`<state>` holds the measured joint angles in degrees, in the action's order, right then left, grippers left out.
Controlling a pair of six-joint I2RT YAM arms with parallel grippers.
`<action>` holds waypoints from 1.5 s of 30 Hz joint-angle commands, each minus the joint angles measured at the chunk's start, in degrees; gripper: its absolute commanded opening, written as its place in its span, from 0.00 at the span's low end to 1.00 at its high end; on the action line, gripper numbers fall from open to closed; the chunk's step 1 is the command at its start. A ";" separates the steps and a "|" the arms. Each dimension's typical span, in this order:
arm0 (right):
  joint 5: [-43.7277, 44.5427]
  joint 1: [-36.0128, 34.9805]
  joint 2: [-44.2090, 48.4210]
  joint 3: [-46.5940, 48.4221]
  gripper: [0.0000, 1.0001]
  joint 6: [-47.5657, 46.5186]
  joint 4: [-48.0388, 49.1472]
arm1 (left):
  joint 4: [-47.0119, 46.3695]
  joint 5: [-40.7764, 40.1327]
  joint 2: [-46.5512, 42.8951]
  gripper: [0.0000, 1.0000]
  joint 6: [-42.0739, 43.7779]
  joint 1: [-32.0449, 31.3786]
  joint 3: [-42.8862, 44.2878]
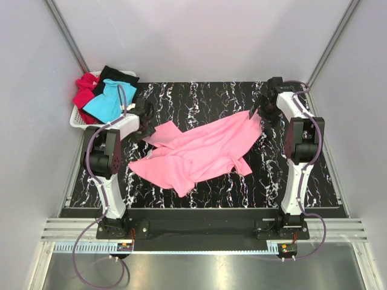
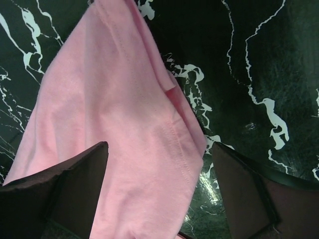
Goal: Fold and stack the t-shirts
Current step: Flatten the tshirt out
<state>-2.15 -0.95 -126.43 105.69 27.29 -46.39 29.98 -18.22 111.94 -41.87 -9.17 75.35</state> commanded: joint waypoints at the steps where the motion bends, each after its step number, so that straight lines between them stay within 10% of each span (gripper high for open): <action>1: 1.27 0.60 -0.31 0.31 0.92 0.31 -0.10 | -1.94 -1.12 0.91 0.63 -1.73 0.03 0.76; 7: 1.36 2.53 -1.36 0.92 0.92 0.31 -0.19 | -2.38 -0.77 1.97 0.56 -3.31 0.12 1.64; 15: 1.80 3.06 -4.61 4.08 0.91 -0.12 0.07 | -5.71 2.04 1.70 0.00 -0.86 0.03 1.20; 31: -5.23 3.06 -15.24 26.04 0.83 -8.04 1.31 | -10.03 9.16 0.56 0.00 10.58 -2.87 6.91; 45: -7.25 3.06 -19.38 27.11 0.77 -7.95 0.16 | -8.88 9.96 -0.05 0.00 13.39 -4.54 9.02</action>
<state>-7.20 2.20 -144.62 130.87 20.08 -45.89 22.17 -9.17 112.73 -29.89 -13.26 82.13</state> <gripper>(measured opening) 0.780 0.012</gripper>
